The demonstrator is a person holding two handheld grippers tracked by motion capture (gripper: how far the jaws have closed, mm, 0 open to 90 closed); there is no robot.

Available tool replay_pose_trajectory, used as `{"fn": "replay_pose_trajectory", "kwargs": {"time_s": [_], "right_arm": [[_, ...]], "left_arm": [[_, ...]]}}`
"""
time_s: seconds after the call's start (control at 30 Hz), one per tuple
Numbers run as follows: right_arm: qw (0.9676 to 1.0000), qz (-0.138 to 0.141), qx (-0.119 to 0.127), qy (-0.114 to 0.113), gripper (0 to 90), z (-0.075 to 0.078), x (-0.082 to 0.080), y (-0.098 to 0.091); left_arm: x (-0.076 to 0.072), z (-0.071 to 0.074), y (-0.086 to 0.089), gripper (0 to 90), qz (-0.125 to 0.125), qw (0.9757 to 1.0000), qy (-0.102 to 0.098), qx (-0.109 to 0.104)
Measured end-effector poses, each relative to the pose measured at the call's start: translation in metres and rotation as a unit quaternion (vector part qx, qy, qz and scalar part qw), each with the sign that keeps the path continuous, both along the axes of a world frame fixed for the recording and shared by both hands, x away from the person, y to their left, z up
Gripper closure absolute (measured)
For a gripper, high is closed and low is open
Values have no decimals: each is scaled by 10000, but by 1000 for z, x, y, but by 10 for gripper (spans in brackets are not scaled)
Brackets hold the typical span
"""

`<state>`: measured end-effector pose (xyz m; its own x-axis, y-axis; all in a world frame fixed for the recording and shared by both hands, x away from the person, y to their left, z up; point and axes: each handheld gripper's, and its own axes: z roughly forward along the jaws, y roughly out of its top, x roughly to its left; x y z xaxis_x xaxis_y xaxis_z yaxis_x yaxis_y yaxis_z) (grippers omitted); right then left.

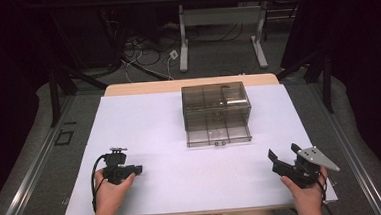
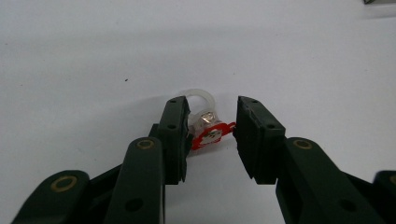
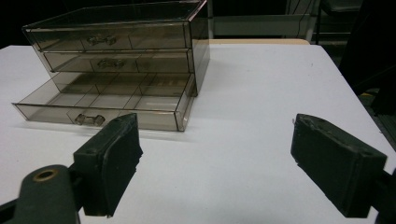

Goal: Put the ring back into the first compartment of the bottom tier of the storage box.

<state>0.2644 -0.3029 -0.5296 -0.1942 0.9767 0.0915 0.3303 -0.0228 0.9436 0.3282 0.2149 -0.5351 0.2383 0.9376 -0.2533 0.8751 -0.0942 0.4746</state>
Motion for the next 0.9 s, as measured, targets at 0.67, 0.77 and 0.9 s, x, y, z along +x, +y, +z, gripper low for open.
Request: {"fn": "replay_pose_trajectory", "kwargs": {"time_s": [0.67,0.77,0.9], "right_arm": [[10000,-6,33,15,153,0,0,-1],[10000,-5,66,33,153,0,0,0],[10000,1,57,42,154,0,0,-1]], "left_arm": [[2,1,1,726,-174,9998,53,12],[2,0,0,727,-115,9999,-20,14],[2,0,2,729,-143,9999,-1,-32]]}}
